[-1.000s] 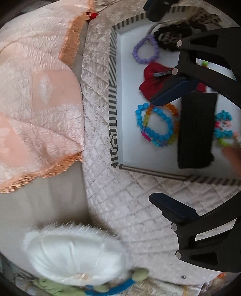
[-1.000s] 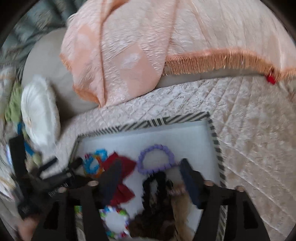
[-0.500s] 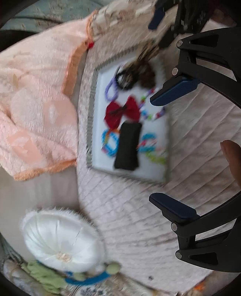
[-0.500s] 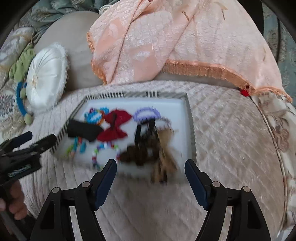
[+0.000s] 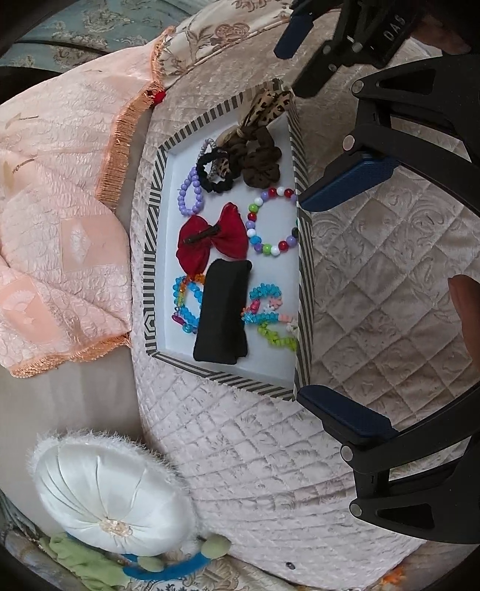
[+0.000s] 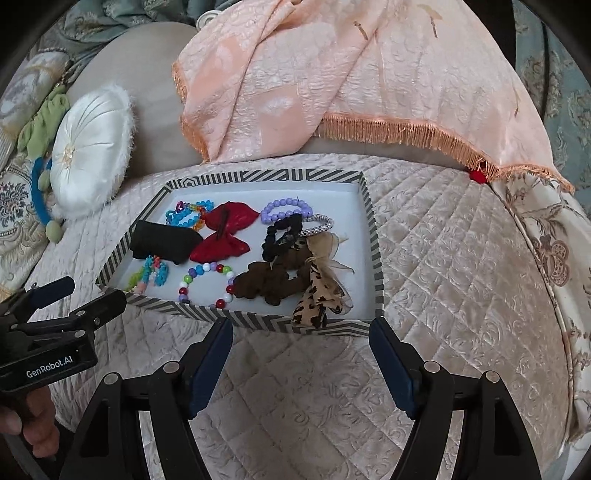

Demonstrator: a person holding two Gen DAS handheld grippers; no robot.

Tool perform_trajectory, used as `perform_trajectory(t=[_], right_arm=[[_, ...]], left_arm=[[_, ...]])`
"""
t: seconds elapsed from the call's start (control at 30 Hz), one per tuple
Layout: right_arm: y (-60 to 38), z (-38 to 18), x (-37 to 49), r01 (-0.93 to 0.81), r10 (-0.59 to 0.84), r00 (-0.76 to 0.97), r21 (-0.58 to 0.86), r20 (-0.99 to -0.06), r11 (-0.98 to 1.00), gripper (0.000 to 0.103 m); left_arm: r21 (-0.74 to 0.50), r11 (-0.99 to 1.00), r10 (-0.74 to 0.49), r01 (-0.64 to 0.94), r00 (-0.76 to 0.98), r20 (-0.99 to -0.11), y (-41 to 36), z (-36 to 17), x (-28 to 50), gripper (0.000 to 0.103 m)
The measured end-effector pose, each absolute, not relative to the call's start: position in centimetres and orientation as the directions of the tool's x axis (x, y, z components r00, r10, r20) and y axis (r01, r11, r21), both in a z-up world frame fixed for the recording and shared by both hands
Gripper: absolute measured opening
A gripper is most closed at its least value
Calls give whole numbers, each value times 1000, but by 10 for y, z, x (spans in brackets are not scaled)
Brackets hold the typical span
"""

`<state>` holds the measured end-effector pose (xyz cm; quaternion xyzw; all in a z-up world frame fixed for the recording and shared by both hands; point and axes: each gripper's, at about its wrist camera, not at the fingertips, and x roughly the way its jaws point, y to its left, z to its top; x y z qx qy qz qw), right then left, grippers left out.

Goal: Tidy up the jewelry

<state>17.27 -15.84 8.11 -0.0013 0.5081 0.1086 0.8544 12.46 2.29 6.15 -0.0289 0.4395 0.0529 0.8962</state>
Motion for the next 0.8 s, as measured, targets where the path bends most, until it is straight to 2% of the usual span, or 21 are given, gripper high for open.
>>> perform_trajectory(t=[0.8], right_arm=[[-145,78,172,-219,173,464,77,-869,973,74]], left_arm=[[5,994,72,-107,631,-772,17,69,120,95]])
